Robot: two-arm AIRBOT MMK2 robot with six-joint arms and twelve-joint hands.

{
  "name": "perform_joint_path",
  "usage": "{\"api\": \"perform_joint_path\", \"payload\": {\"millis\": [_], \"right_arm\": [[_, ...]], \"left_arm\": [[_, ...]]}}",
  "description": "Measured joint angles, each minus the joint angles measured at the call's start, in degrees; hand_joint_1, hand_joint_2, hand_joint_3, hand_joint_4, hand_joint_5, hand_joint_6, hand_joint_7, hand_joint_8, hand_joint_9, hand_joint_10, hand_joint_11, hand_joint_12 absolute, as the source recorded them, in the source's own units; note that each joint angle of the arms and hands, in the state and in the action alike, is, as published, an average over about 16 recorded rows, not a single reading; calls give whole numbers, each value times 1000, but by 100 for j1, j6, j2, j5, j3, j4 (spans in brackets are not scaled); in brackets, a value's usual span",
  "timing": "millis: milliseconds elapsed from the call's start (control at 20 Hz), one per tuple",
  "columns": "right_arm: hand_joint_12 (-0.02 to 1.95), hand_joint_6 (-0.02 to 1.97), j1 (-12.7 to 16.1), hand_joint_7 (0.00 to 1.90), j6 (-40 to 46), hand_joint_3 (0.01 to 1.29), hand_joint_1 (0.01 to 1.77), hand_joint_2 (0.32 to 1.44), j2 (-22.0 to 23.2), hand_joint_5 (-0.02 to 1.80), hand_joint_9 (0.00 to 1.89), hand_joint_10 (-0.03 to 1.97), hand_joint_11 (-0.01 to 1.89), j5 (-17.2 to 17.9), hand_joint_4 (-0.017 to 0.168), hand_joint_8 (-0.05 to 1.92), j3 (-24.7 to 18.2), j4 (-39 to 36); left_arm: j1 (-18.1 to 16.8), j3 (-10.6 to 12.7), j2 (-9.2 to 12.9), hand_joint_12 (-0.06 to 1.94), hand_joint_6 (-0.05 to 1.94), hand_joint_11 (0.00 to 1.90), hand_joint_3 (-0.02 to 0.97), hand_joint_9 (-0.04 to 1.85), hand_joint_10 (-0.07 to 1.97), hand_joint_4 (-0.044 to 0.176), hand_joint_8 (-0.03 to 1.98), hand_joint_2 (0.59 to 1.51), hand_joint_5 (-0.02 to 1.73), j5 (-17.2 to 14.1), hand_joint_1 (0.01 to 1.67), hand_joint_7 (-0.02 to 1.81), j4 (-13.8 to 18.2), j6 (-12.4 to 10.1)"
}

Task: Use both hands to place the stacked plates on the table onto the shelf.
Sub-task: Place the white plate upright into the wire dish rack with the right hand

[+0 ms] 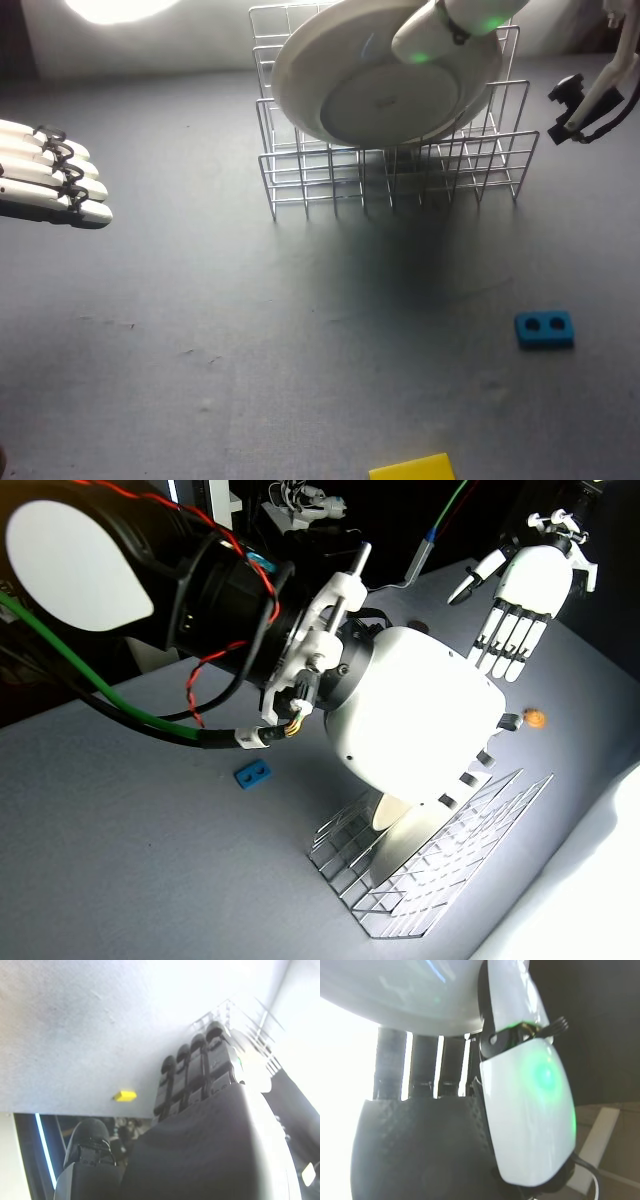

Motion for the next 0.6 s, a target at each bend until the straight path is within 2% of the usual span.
{"api": "perform_joint_path", "payload": {"millis": [600], "right_arm": [[1109, 844, -399, 1046, -186, 15, 1385, 995, -316, 914, 1089, 984, 969, 264, -9, 817, 373, 13]], "left_arm": [[-12, -4, -12, 17, 5, 20, 10, 30, 7, 4, 1, 1188, 70, 0, 14, 55, 34, 0]]}}
